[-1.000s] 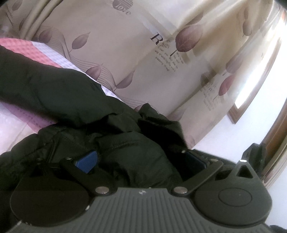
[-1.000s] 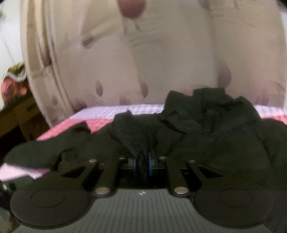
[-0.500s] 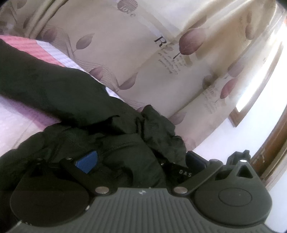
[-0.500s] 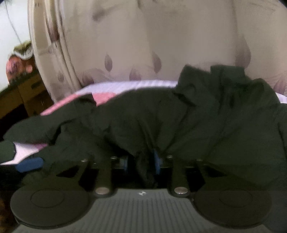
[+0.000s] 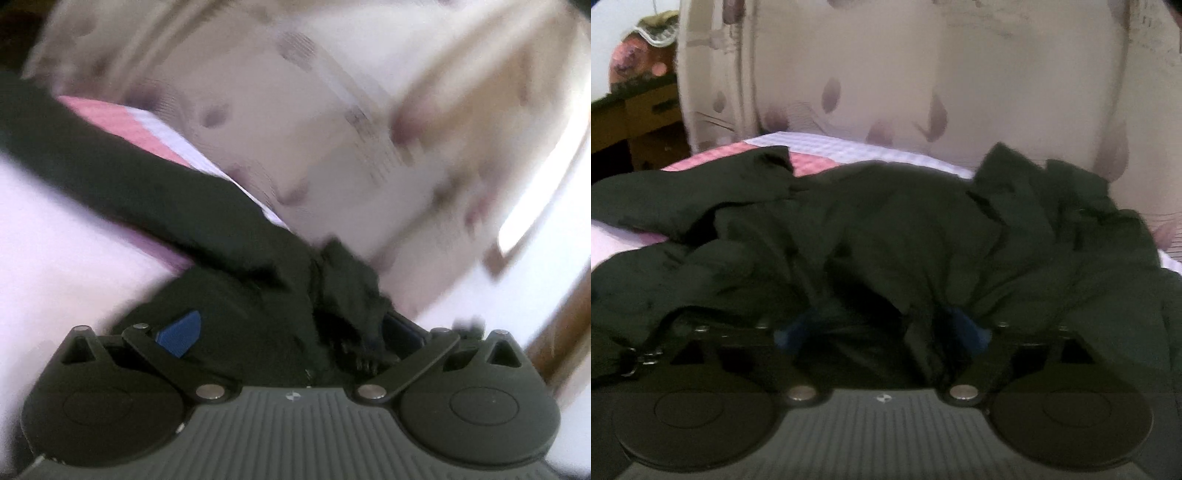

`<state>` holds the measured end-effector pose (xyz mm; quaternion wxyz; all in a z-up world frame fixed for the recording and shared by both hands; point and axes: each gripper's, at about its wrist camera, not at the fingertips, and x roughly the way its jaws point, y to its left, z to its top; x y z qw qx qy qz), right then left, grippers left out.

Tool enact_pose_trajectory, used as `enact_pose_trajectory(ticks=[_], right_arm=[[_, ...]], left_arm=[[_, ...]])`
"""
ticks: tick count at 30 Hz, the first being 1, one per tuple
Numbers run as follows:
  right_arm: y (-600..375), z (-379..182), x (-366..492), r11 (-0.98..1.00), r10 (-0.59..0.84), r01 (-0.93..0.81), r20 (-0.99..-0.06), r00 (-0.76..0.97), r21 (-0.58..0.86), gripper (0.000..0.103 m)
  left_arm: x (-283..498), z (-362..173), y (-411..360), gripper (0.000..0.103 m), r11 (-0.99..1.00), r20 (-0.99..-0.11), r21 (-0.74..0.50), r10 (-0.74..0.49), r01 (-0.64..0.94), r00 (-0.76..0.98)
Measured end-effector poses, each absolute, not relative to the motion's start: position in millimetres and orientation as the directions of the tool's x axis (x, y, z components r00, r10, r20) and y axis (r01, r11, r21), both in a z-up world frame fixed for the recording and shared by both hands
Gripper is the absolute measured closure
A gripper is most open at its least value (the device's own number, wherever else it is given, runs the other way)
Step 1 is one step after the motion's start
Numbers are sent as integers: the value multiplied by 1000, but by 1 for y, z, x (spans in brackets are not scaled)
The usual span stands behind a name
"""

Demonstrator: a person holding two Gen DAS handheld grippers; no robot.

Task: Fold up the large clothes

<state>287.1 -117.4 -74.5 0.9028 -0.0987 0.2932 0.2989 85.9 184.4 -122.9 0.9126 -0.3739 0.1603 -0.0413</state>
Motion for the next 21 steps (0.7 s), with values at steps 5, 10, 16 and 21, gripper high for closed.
enact_pose_trajectory(ticks=[5,10,16,21], right_arm=[[-114,-75,283,807,459,-589,-582,671,-44,14],[-114,-76,281,813,444,-578,-575,687,-63,11],[-113,-75,278,821,421,-563,-565,710,-96,7],[-112,-75,277,823,411,-557,-560,720,-111,6]], left_arm=[[62,-118,268,0,628,-292,-757,-83,-178,953],[63,-119,358,0,553,-335,-786,-3,-278,942],[90,-127,424,1,422,-411,-825,8,-375,912],[111,-126,438,20,424,-469,-787,61,-449,881]])
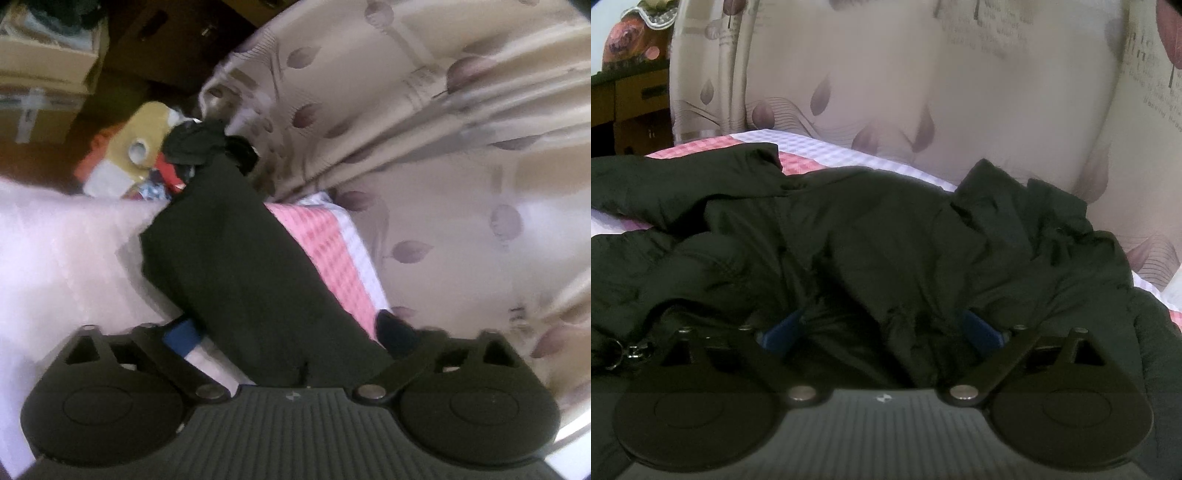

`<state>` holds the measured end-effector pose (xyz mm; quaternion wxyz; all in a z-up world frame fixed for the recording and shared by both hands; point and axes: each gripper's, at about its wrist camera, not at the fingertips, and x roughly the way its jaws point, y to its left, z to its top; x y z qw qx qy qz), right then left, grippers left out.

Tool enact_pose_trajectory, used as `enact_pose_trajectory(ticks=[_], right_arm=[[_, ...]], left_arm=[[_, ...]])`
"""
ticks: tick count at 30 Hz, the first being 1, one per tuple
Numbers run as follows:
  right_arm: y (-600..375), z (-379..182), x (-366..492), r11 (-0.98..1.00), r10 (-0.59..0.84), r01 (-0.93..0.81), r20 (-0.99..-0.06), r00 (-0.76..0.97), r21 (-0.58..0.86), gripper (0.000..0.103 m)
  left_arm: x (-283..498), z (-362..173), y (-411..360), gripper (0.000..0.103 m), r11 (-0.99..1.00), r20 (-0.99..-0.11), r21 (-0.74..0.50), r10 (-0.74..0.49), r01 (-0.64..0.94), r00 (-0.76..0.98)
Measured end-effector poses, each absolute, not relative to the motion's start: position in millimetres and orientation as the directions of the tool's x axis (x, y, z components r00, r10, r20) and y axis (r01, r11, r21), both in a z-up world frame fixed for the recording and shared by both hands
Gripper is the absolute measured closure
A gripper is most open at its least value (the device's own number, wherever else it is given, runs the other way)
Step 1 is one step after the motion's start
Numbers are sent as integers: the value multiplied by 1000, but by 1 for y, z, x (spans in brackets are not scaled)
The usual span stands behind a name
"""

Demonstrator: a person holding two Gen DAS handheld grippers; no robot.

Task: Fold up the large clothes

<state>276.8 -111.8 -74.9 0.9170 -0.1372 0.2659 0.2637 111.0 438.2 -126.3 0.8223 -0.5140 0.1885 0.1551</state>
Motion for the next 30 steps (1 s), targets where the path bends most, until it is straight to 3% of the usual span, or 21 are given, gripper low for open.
enact_pose_trajectory(ticks=[1,2,3,8,15,22,26,30], right_arm=[[-112,-75,277,824,410,-556,-559,720,-112,6],[-112,-75,276,824,410,-556,-558,721,-114,6],[-112,-75,276,824,409,-555,-557,722,-114,6],[-113,-75,276,826,411,-552,-552,725,-110,5],[-124,-68,277,846,427,-531,-547,720,-38,5],[-190,-24,233,873,484,-463,-372,792,150,3],[-239,-9,218,878,476,-425,-326,817,219,0],[-288,-11,209,900,426,-351,-344,837,260,0]], left_arm=[[115,-126,439,43,438,-481,-771,77,-463,874],[120,-130,441,79,447,-504,-751,88,-486,859],[123,-136,443,96,443,-524,-741,89,-505,847],[126,-138,440,99,447,-467,-748,171,-490,868],[152,-37,380,99,632,-261,-709,178,-313,949],[186,55,228,98,847,-75,-531,-96,42,993],[214,55,122,97,863,-93,-440,-318,248,943],[237,17,34,96,843,-158,-368,-473,392,867]])
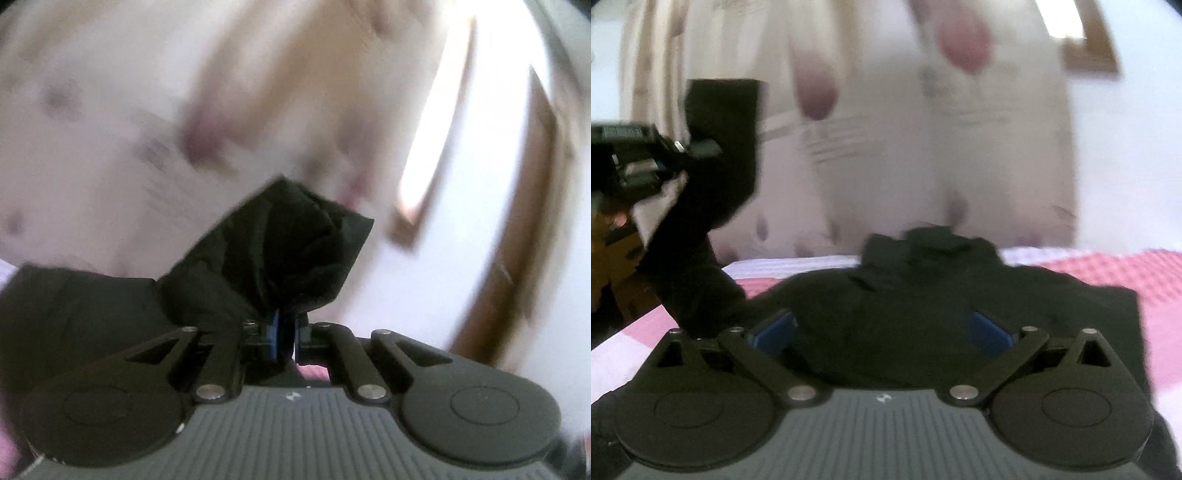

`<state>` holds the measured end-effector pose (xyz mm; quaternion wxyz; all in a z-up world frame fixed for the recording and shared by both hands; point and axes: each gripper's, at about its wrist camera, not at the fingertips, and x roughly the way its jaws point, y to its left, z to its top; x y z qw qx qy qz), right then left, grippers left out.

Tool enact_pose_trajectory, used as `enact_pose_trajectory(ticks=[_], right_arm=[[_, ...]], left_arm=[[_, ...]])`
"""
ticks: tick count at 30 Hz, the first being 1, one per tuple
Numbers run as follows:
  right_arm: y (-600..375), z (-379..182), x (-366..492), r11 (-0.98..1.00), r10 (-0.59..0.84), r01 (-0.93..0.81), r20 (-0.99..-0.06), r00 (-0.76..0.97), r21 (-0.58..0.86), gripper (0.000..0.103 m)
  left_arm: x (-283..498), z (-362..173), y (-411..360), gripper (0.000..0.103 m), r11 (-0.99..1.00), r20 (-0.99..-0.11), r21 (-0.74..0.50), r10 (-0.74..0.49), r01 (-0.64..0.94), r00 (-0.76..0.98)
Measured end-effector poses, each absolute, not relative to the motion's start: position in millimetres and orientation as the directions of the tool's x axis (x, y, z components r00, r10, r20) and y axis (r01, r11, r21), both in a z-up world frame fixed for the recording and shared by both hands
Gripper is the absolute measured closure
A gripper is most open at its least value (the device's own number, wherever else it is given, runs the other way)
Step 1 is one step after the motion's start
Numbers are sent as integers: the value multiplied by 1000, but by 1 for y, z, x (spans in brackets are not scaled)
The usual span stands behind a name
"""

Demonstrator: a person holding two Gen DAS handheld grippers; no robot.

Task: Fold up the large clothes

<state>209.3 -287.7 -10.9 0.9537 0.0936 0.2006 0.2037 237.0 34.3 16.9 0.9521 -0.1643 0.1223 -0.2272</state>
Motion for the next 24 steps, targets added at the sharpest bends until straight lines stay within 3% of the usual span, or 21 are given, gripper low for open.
enact_pose_trajectory(ticks=[3,6,8,11,15,22,23,24], right_arm=[[-318,-19,205,904,400,-302,-351,847,302,0],[-344,-29,203,896,391,-262,-356,849,359,0],[-358,-33,207,884,394,-243,-355,848,400,0],[-370,-32,214,857,408,-230,-335,849,462,0],[-365,-30,238,823,447,-237,-330,832,516,0],[-314,-42,298,871,443,-232,-487,753,434,1],[-305,-44,304,872,461,-267,-504,731,411,21],[-299,-44,309,881,454,-273,-529,717,386,82]], left_arm=[[252,-23,-11,90,819,-207,-349,-542,456,815],[261,-60,-36,56,803,-273,-338,-582,491,766],[261,-77,-39,22,798,-285,-352,-589,489,756],[240,-86,-21,1,800,-224,-378,-567,465,793],[214,-85,18,0,759,-152,-500,-550,417,821],[206,-93,97,0,775,-166,-595,-377,213,911],[210,-96,105,1,794,-191,-580,-348,181,918],[214,-98,111,1,809,-216,-566,-332,160,918]])
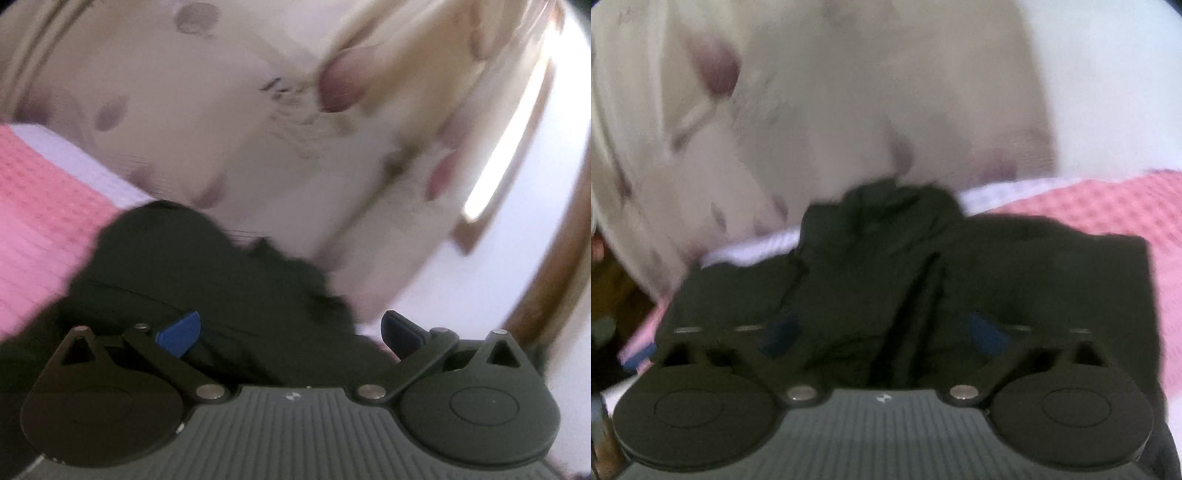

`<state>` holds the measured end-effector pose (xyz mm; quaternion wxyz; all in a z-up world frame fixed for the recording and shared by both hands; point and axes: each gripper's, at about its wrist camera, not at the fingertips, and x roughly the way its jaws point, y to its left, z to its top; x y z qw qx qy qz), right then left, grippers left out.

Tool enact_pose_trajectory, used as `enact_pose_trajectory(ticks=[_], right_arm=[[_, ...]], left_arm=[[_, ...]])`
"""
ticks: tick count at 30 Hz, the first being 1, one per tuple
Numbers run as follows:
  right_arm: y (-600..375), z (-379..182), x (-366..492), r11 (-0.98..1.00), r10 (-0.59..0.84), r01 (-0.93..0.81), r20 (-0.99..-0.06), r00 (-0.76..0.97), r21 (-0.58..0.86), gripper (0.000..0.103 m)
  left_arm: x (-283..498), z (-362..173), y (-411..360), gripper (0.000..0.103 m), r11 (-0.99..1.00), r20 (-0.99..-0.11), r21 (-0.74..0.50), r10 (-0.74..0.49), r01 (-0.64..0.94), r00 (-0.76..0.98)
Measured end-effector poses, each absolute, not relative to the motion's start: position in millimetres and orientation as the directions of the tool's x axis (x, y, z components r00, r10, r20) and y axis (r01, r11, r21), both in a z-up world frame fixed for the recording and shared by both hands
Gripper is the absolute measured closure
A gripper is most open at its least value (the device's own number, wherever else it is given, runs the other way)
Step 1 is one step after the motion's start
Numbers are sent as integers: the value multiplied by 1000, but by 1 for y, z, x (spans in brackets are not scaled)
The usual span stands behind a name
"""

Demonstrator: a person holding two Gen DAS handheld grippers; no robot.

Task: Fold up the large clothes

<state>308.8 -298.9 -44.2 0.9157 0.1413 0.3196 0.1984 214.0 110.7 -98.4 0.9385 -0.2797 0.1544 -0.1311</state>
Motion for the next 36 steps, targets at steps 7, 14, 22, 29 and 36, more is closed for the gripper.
enact_pose_trajectory(ticks=[7,14,22,29,36], right_arm=[[-314,-20,283,936,316,-205,-423,849,287,96],[-336,-66,298,979,185,-92,-610,770,180,95],[-229,50,309,824,563,-524,-412,717,215,0],[-49,46,380,626,602,-780,-633,486,-4,0],[62,-8,451,548,477,-835,-839,260,53,4]], left_arm=[[210,-119,133,0,774,-201,-615,-343,155,918],[207,-127,142,0,736,-179,-659,-355,156,918],[215,-135,143,0,718,-215,-683,-371,132,903],[213,-139,145,0,704,-210,-697,-380,135,901],[213,-142,148,0,688,-202,-713,-385,135,900]])
